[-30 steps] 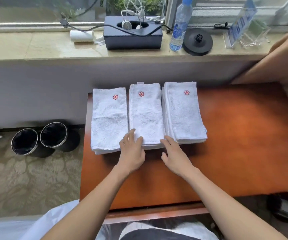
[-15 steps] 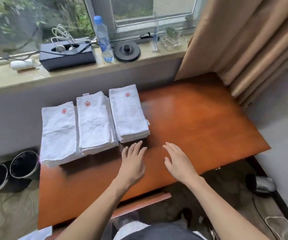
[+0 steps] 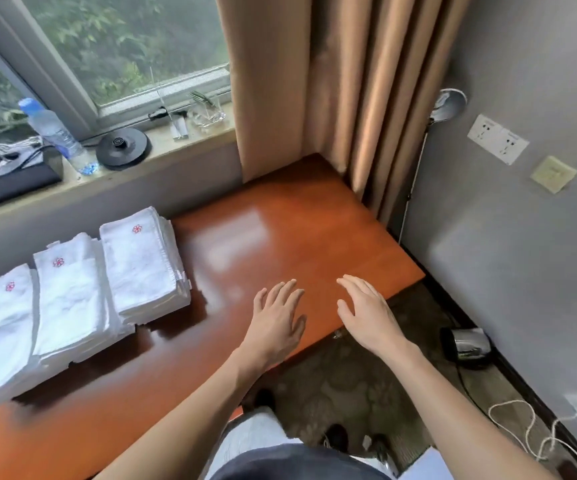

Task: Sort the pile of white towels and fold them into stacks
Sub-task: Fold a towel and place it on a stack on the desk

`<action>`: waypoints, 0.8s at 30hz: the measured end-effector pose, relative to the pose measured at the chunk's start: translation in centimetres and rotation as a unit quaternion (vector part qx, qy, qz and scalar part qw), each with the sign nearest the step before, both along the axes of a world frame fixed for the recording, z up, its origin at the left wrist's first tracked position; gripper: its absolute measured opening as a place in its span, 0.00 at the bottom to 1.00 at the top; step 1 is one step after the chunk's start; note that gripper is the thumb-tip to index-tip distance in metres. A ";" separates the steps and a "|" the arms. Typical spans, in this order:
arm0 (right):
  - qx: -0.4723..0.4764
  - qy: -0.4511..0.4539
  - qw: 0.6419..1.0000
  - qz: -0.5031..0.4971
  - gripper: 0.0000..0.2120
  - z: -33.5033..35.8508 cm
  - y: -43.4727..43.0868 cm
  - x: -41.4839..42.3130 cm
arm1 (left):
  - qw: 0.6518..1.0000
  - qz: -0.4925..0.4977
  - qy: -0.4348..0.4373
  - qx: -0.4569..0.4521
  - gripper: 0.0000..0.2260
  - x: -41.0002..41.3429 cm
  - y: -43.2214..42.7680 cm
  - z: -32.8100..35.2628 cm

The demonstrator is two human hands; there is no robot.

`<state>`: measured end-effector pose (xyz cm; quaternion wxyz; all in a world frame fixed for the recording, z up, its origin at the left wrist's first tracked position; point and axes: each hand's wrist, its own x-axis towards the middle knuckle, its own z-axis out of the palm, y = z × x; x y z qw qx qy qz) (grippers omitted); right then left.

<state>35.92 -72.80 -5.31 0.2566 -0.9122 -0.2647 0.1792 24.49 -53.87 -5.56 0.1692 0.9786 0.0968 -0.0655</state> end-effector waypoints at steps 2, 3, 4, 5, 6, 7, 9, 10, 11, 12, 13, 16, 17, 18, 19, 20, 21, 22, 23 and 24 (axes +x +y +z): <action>0.011 0.001 1.000 -0.013 0.22 0.2 -0.9 1.9 | 1.000 -0.009 0.006 0.005 0.25 1.8 -0.8 0.4; 0.016 0.003 1.000 -0.016 0.22 0.4 -0.9 2.7 | 1.000 -0.008 0.008 0.007 0.25 2.6 -0.8 0.7; 0.021 0.005 1.000 -0.017 0.22 0.6 -0.6 3.6 | 1.000 -0.007 0.009 0.007 0.25 3.6 -0.7 0.8; 0.024 0.008 1.000 -0.015 0.22 0.7 -0.2 4.5 | 1.000 -0.006 0.006 0.009 0.25 4.6 -0.4 0.8; 0.023 0.007 1.000 -0.009 0.22 0.6 0.2 5.3 | 1.000 -0.007 0.004 0.009 0.25 5.7 -0.1 0.8; 0.017 0.005 1.000 -0.003 0.22 0.6 0.4 6.2 | 1.000 -0.005 0.002 0.005 0.25 6.8 0.1 0.6; 0.001 0.005 1.000 -0.011 0.23 -0.1 0.2 8.1 | 1.000 -0.004 -0.005 -0.007 0.25 9.3 -0.2 -0.2; -0.004 0.006 1.000 -0.019 0.23 -0.3 -0.1 9.2 | 1.000 -0.011 -0.006 -0.015 0.25 10.8 -0.4 -0.7; -0.006 0.006 1.000 -0.026 0.23 -0.3 -0.3 10.2 | 1.000 -0.016 -0.005 -0.023 0.25 12.2 -0.5 -0.9; -0.009 0.001 1.000 -0.029 0.23 -0.2 -0.3 11.2 | 0.999 -0.017 -0.008 -0.027 0.25 13.6 -0.6 -1.2; -0.012 -0.004 0.999 -0.029 0.23 -0.1 -0.1 12.3 | 0.999 -0.017 -0.013 -0.028 0.25 14.9 -0.5 -1.3; -0.022 0.004 0.999 -0.032 0.23 0.1 -0.7 14.1 | 0.999 -0.021 -0.009 -0.047 0.25 16.9 -1.1 -1.8; -0.026 0.006 0.999 -0.034 0.23 0.1 -1.2 14.6 | 0.998 -0.020 -0.015 -0.053 0.24 17.4 -1.6 -1.9; -0.029 0.009 0.999 -0.040 0.23 0.1 -1.7 15.3 | 0.998 -0.021 -0.019 -0.059 0.24 18.0 -2.0 -1.8; -0.031 0.009 0.998 -0.045 0.23 0.2 -2.2 16.2 | 0.998 -0.024 -0.022 -0.062 0.24 18.7 -2.3 -1.7; -0.033 0.008 0.998 -0.049 0.23 0.3 -2.5 17.0 | 0.997 -0.028 -0.024 -0.062 0.24 19.5 -2.6 -1.7; -0.034 0.010 0.998 -0.052 0.23 0.3 -2.9 17.9 | 0.997 -0.032 -0.026 -0.059 0.24 20.3 -2.9 -1.8; -0.034 0.013 0.998 -0.055 0.23 0.2 -3.3 18.7 | 0.997 -0.033 -0.026 -0.057 0.24 21.1 -3.2 -2.0; -0.034 0.016 0.998 -0.056 0.23 0.0 -3.7 19.5 | 0.997 -0.034 -0.023 -0.058 0.24 21.8 -3.7 -2.2; -0.035 0.020 0.998 -0.057 0.23 -0.2 -4.3 20.2 | 0.997 -0.032 -0.019 -0.061 0.24 22.4 -4.2 -2.3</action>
